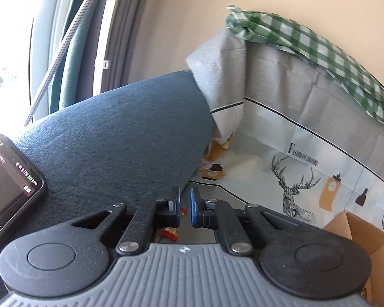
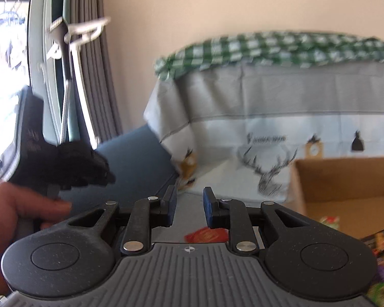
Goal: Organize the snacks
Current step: 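Grasp the red square packet with the right tool while the left tool grasps the small red candy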
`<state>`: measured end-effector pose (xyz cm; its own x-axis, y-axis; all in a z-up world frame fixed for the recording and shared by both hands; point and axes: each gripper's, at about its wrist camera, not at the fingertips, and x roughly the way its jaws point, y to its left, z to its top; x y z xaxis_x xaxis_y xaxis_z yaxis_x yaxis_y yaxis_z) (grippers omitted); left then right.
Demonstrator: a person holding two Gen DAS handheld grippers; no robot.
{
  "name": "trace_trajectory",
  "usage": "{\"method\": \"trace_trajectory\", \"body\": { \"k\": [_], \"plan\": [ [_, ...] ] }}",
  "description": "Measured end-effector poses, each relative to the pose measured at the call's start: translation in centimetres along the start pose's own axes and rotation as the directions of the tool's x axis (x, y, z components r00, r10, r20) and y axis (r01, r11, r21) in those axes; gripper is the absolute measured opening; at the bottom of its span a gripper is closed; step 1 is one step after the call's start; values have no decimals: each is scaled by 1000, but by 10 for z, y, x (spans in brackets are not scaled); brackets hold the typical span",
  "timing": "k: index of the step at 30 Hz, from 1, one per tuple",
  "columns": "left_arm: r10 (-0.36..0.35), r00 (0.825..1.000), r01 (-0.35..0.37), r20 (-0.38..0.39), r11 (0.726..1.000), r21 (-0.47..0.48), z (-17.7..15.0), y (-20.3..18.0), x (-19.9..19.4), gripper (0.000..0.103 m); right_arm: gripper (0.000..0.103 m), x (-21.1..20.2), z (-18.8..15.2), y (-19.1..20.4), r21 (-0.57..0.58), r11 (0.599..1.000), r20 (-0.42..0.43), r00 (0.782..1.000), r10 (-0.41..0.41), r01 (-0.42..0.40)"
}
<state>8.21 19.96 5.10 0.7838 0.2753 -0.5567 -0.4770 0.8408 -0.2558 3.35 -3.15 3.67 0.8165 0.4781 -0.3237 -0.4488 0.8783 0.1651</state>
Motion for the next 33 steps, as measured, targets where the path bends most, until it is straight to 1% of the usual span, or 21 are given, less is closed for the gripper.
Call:
{"method": "trace_trajectory", "body": {
  "k": [1, 3, 5, 6, 7, 9, 11, 13, 15, 16, 19, 20, 21, 22, 23, 25, 28, 31, 32, 33],
  "plan": [
    [10, 1000, -10, -2, 1000, -10, 0, 2, 0, 8, 24, 14, -4, 3, 10, 1000, -33, 999, -5, 5],
    [37, 999, -37, -2, 999, -25, -1, 4, 1, 8, 24, 41, -14, 4, 43, 998, -96, 995, -35, 40],
    [62, 998, -62, -1, 997, -35, -1, 7, 2, 8, 30, 67, -22, -2, 93, 991, -167, 983, -79, 96],
    [75, 997, -75, -1, 996, -39, -1, 8, 3, 8, 39, 79, -27, -7, 125, 984, -200, 975, -102, 128],
    [82, 997, -82, -2, 996, -41, -1, 9, 4, 8, 52, 91, -31, -12, 164, 975, -231, 967, -110, 150],
    [85, 996, -85, -2, 996, -31, -2, 7, 5, 8, 63, 115, -38, -22, 236, 954, -293, 949, -114, 187],
    [91, 996, -91, -2, 996, -7, -3, 2, 6, 8, 70, 134, -43, -26, 273, 935, -322, 937, -132, 226],
    [95, 995, -95, -6, 995, 8, -5, -1, 8, 8, 83, 152, -45, -28, 292, 924, -342, 929, -141, 248],
    [100, 995, -99, -9, 995, 17, -7, -3, 11, 8, 87, 168, -48, -29, 299, 921, -359, 924, -133, 249],
    [103, 995, -102, -8, 994, 23, -7, -4, 11, 8, 88, 176, -50, -28, 284, 924, -367, 920, -140, 254],
    [107, 994, -105, -16, 993, 59, -10, -11, 17, 8, 88, 195, -57, -26, 216, 932, -406, 895, -185, 290],
    [107, 994, -106, -19, 992, 73, -12, -14, 19, 8, 89, 199, -60, -25, 194, 935, -408, 891, -198, 297],
    [107, 994, -105, -18, 990, 89, -13, -17, 21, 8, 86, 200, -60, -23, 157, 939, -398, 890, -223, 306],
    [105, 994, -102, -17, 989, 109, -14, -21, 23, 8, 79, 202, -61, -20, 121, 941, -400, 883, -245, 316],
    [102, 995, -99, -18, 987, 128, -15, -24, 25, 8, 73, 203, -61, -20, 100, 941, -394, 881, -260, 323],
    [95, 995, -89, -27, 982, 169, -17, -31, 33, 8, 41, 202, -62, -22, 83, 941, -377, 884, -277, 329],
    [86, 992, -63, -89, 968, 241, -25, -42, 55, 9, 18, 195, -57, -31, 116, 938, -369, 891, -266, 328],
    [135, 984, -89, -120, 941, 328, -36, -54, 76, 10, 8, 187, -52, -36, 107, 925, -358, 882, -307, 365],
    [156, 980, -103, -124, 929, 354, -40, -57, 84, 11, 7, 184, -52, -39, 112, 919, -358, 878, -317, 378],
    [178, 976, -118, -129, 919, 377, -43, -59, 91, 14, 7, 182, -52, -42, 117, 914, -361, 874, -325, 389]
  ]
}}
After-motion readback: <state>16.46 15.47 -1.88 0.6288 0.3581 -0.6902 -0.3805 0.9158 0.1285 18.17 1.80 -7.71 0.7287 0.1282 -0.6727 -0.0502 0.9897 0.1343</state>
